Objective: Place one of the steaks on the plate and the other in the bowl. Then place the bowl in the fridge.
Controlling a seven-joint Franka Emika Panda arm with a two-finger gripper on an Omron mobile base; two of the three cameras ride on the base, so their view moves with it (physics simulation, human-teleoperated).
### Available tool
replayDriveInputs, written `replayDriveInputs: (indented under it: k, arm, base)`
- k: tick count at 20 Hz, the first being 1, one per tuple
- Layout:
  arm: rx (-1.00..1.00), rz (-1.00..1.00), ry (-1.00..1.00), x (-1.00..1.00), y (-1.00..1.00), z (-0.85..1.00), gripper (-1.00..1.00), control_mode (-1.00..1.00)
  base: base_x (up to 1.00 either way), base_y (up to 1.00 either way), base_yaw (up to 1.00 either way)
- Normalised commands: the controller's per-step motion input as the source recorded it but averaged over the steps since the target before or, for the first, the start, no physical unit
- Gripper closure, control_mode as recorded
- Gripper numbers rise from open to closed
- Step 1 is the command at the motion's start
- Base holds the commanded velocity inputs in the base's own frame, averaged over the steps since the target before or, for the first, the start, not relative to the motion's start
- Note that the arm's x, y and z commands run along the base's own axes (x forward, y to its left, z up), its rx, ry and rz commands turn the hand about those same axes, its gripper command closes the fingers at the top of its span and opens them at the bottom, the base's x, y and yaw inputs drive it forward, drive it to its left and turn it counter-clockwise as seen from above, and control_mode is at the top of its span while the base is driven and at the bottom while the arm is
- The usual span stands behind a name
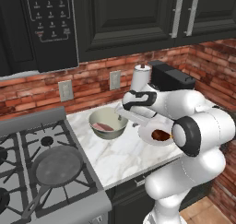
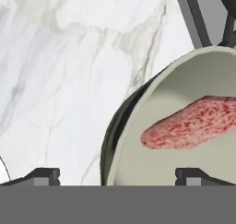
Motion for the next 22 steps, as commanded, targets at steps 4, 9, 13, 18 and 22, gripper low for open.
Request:
replayDriveInputs:
  k: [4, 9, 13, 18, 22]
  arm:
    - [-0.01, 0.0, 0.0, 0.25, 0.15, -0.21, -1.0, -1.0]
    - [-0.02, 0.0, 0.0, 0.28, 0.11, -0.24, -1.0, -1.0]
    - [-0.04, 0.0, 0.0, 0.17, 0.06, -0.23, -1.0, -1.0]
    - [-0.1, 0.0, 0.01, 0.01, 0.08, -0.17, 1.0, -1.0]
    - [-0.12, 0.0, 0.0, 0.0, 0.07, -0.13, 1.0, -1.0]
  base:
    - [0.0, 0.0, 0.0]
    - [0.0, 0.0, 0.0]
    - [0.0, 0.0, 0.0]
    - [0.0, 0.0, 0.0]
    - [0.0, 0.0, 0.0]
